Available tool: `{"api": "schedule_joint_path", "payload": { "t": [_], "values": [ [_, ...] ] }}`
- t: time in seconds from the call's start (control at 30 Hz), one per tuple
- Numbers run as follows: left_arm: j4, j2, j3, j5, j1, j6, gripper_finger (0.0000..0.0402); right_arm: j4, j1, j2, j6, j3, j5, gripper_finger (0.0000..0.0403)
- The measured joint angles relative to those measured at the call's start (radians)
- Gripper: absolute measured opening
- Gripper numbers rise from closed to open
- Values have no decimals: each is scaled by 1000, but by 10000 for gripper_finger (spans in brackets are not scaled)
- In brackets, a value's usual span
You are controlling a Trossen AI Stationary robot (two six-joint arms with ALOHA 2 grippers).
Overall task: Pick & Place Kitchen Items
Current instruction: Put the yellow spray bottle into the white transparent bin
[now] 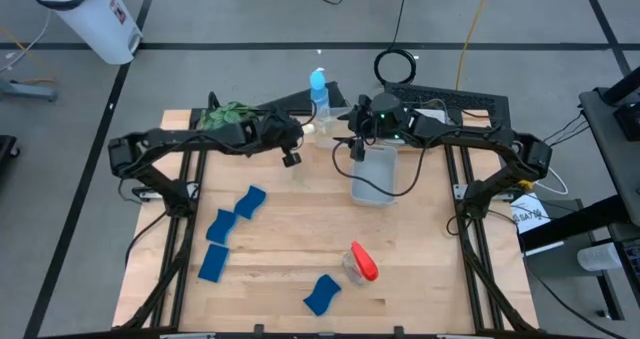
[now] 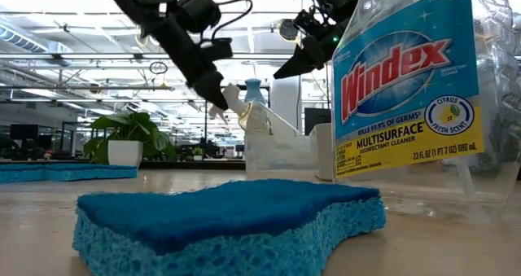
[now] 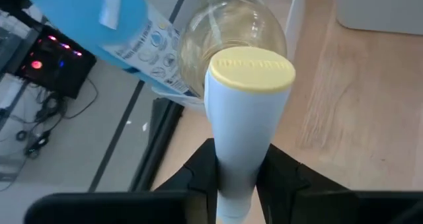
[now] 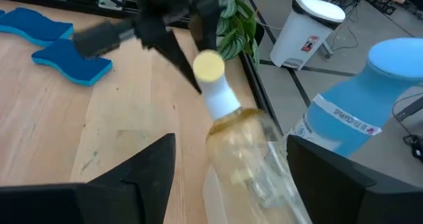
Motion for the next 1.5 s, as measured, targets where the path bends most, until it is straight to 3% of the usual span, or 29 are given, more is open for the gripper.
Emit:
{"api": "schedule_joint_path", "payload": {
  "t": [0.13,0.57,1.13,1.5],
  "values": [
    [-174,-18,104,-41,-21,-2,76,0,0,0,-8,0,0,251],
    [-687,-22,504,2,-39,52,75,1,-30,0,-3,0,1,248],
    [-639,-22,554,116,-44,108,75,16,-111,40,-23,1,-82,287],
    [-494,-21,554,145,-46,150,75,22,-111,109,26,1,-81,265]
  ]
}}
